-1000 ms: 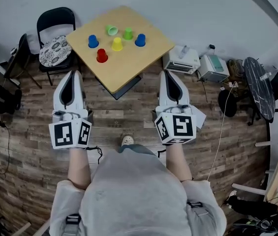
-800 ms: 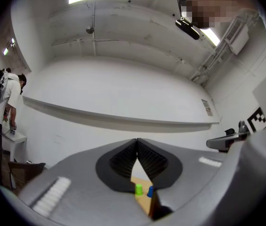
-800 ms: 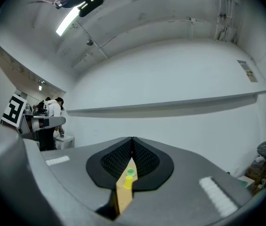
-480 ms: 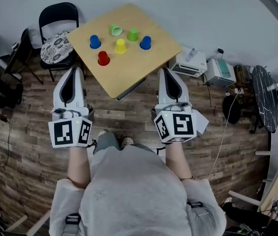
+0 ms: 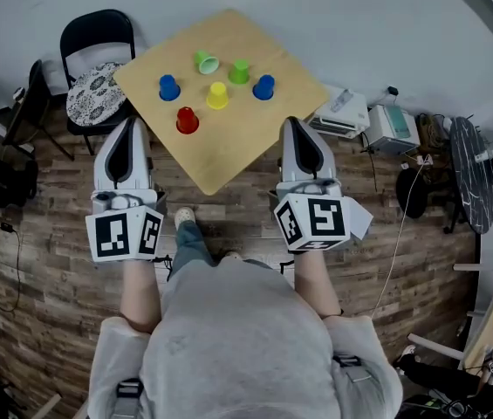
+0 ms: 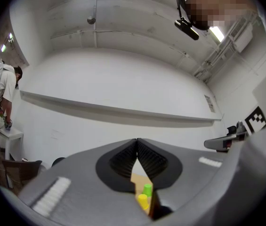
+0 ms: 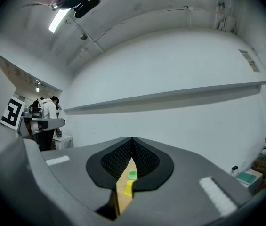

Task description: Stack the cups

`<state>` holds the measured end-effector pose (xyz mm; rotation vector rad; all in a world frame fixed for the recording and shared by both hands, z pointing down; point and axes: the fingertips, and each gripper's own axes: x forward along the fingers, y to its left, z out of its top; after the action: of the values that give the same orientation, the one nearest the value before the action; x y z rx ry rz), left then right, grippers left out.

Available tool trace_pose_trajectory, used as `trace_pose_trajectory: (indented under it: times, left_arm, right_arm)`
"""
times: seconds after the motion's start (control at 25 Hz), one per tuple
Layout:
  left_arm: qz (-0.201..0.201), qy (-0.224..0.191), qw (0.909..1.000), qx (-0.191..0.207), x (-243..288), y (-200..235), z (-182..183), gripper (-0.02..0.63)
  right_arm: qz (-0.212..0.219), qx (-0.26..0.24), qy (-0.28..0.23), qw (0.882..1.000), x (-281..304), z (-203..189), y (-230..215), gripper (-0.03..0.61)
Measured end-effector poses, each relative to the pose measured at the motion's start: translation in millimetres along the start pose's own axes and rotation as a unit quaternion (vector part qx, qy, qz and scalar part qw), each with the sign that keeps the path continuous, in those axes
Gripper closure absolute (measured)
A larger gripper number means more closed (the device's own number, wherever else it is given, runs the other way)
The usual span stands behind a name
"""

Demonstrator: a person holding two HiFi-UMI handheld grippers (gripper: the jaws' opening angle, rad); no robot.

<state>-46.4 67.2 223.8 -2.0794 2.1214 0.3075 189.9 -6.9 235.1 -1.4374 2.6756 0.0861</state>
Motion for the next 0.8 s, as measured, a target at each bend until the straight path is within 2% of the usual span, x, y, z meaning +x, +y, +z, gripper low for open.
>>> trace_pose_trajectory:
  times: [0.48, 0.8]
  left_arm:
    - [-0.042, 0.007, 0.999, -0.009, 98.0, 73.4, -20.7, 0.555]
    - [-0.069, 0.026, 0.997, -0.024, 147.4, 105.1, -50.2, 0.555]
  right_arm:
    - [-0.031, -0.001, 0.014, 0.999, 112.0, -14.0, 19.3, 0.575]
    - [-0.035, 0.03, 0.097, 0.994, 169.0, -67.7, 28.1, 0.574]
